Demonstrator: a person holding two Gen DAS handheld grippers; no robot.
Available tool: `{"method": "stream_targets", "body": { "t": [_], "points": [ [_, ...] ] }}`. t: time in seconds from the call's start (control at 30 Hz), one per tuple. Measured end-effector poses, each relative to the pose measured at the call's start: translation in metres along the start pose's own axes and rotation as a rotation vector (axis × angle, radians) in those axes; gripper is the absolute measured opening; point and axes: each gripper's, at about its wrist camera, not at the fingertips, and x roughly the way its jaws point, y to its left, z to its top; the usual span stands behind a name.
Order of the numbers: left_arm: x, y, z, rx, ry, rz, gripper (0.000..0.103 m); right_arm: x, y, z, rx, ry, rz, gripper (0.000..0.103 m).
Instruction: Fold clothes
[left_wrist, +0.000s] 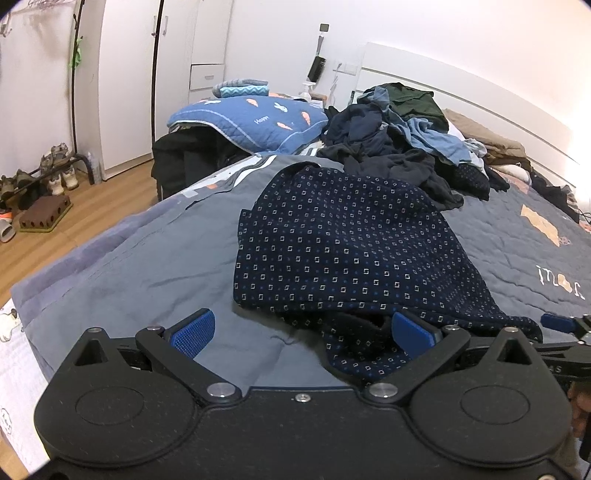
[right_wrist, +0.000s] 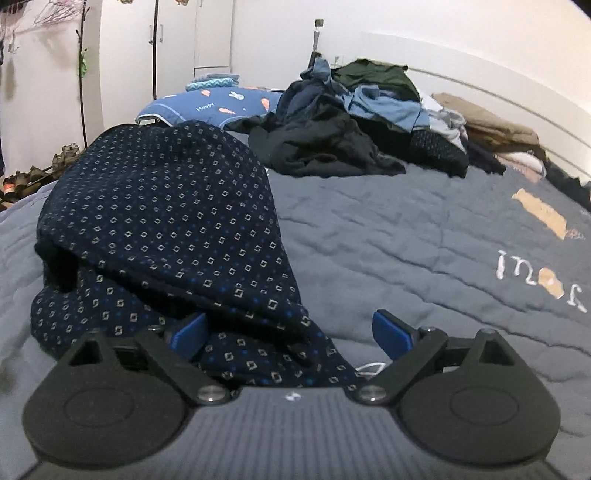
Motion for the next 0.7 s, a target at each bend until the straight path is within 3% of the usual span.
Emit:
{"method": "stream_targets", "body": {
  "t": [0.1,0.17,0.23,0.4,0.6,0.7],
  "points": [
    [0.001,0.000,0.000,-0.002,0.003,-0.002,0.103,0.007,0.001,0.001,0.014,0.018,0.025,0.058],
    [0.002,0.001,0.000,-0.003,0.005,-0.003,0.103,0.008,0.003,0.002,0.021,0.019,0.011,0.024],
    [0.002,0.001,0.000,-0.003,0.006,-0.001,0.103,0.006,0.003,0.003,0.029,0.007,0.003,0.008],
    [0.000,0.006,0.002,-0.017,-0.001,0.004,0.103,-0.018,-0.010,0.006,0.113,-0.078,0.012,0.006],
    [-0.002,0.013,0.005,-0.029,-0.012,0.014,0.103,-0.074,-0.039,0.013,0.256,-0.177,0.042,0.005],
    [-0.005,0.015,0.005,-0.030,-0.023,0.016,0.103,-0.107,-0.049,0.015,0.283,-0.227,0.018,0.005]
  ]
}}
